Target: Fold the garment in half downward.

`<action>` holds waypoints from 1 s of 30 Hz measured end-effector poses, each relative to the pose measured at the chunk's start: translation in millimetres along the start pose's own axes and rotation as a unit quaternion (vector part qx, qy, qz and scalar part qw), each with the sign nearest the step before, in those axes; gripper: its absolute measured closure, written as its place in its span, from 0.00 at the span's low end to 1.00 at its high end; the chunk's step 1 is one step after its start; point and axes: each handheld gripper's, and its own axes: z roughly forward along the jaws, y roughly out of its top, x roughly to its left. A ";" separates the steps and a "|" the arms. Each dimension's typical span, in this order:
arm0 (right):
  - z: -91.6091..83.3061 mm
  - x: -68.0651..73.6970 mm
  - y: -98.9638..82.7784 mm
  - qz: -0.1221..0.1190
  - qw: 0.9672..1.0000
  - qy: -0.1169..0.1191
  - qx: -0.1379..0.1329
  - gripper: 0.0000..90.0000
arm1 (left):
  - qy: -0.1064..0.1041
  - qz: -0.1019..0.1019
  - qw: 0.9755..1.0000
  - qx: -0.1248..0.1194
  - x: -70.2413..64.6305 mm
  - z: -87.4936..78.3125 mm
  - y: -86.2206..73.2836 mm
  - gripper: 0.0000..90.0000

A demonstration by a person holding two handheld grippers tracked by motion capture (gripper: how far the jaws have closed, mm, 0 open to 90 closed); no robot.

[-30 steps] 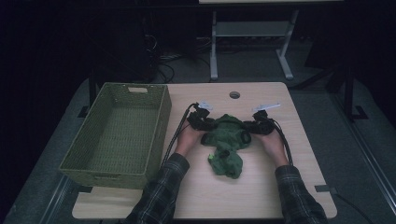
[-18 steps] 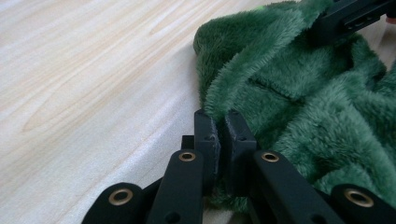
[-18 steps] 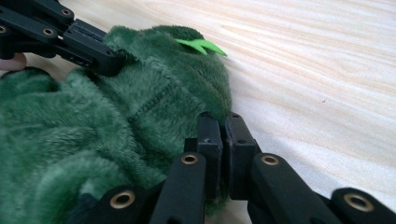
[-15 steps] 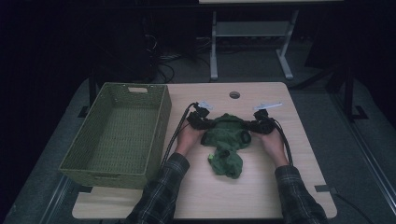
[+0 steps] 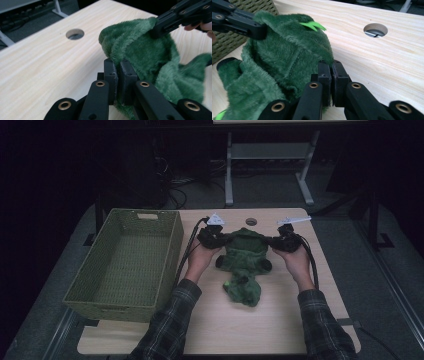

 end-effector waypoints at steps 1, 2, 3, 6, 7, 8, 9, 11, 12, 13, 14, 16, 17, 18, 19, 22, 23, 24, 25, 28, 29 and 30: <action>-1.2 0.5 1.0 -0.001 1.000 -0.003 -0.002 0.96 | 0.001 0.001 1.000 -0.003 -0.9 -1.8 2.0 0.95; -2.5 0.5 2.6 -0.003 1.000 -0.002 -0.006 0.96 | 0.001 0.002 1.000 -0.005 -1.8 -3.8 3.6 0.94; -4.3 1.2 4.2 -0.002 1.000 0.001 -0.008 0.96 | -0.001 0.002 1.000 -0.006 -3.1 -5.8 4.6 0.94; -9.9 7.0 5.1 -0.011 1.000 0.007 -0.009 0.96 | -0.006 0.007 1.000 -0.005 -8.3 -11.8 4.4 0.94; -11.8 9.2 4.5 -0.015 1.000 0.010 -0.007 0.96 | -0.009 0.010 1.000 -0.004 -10.9 -15.1 3.0 0.94; -11.8 9.2 4.5 -0.015 1.000 0.010 -0.007 0.96 | -0.009 0.010 1.000 -0.004 -10.9 -15.1 3.0 0.94; -18.5 16.0 0.6 -0.029 0.999 0.011 -0.010 0.96 | -0.012 0.011 1.000 -0.003 -12.8 -17.5 1.9 0.94; -23.3 19.5 -3.2 -0.035 0.999 0.017 -0.012 0.96 | -0.018 0.015 1.000 -0.004 -18.6 -23.5 -1.8 0.94; -25.2 20.8 -4.4 -0.037 0.999 0.022 -0.010 0.96 | -0.021 0.015 1.000 -0.006 -20.2 -25.4 -2.9 0.94; -27.0 22.7 -5.8 -0.036 0.999 0.025 -0.008 0.96 | -0.029 0.012 0.999 -0.012 -23.5 -28.3 -4.9 0.94; -30.4 25.6 -9.1 -0.045 0.998 0.027 -0.017 0.96 | -0.033 0.014 0.999 -0.013 -26.2 -30.5 -6.1 0.94; -35.1 30.5 -13.4 -0.050 0.998 0.036 -0.017 0.96 | -0.036 0.020 0.999 -0.013 -32.7 -34.1 -9.0 0.94; -36.7 32.9 -15.2 -0.050 0.998 0.040 -0.011 0.96 | -0.040 0.024 0.999 -0.012 -36.3 -36.0 -11.3 0.94; -39.4 36.1 -19.0 -0.055 0.997 0.045 -0.016 0.96 | -0.042 0.024 0.999 -0.012 -39.2 -37.2 -13.4 0.93; -41.6 39.0 -22.3 -0.060 0.997 0.047 -0.022 0.96 | -0.043 0.026 0.999 -0.012 -41.0 -38.0 -14.9 0.93; -45.7 45.7 -30.1 -0.062 0.996 0.058 -0.017 0.96 | -0.052 0.026 0.998 -0.014 -48.1 -41.4 -21.0 0.93; -46.9 48.4 -33.4 -0.069 0.996 0.056 -0.020 0.96 | -0.056 0.026 0.998 -0.015 -50.4 -42.6 -22.9 0.93; -47.4 50.4 -35.6 -0.065 0.996 0.063 -0.010 0.96 | -0.059 0.026 0.998 -0.019 -53.5 -44.3 -25.6 0.93; -48.3 52.8 -39.1 -0.069 0.995 0.066 -0.010 0.96 | -0.061 0.026 0.998 -0.020 -55.6 -46.0 -28.1 0.93; -51.3 58.2 -46.2 -0.073 0.995 0.071 -0.006 0.96 | -0.066 0.032 0.997 -0.023 -61.5 -49.7 -36.3 0.93; -52.5 60.1 -49.3 -0.073 0.995 0.073 -0.004 0.96 | -0.067 0.035 0.997 -0.023 -62.4 -50.7 -38.2 0.93; -53.2 61.5 -51.6 -0.077 0.994 0.072 -0.009 0.96 | -0.069 0.035 0.997 -0.024 -64.2 -52.2 -40.6 0.93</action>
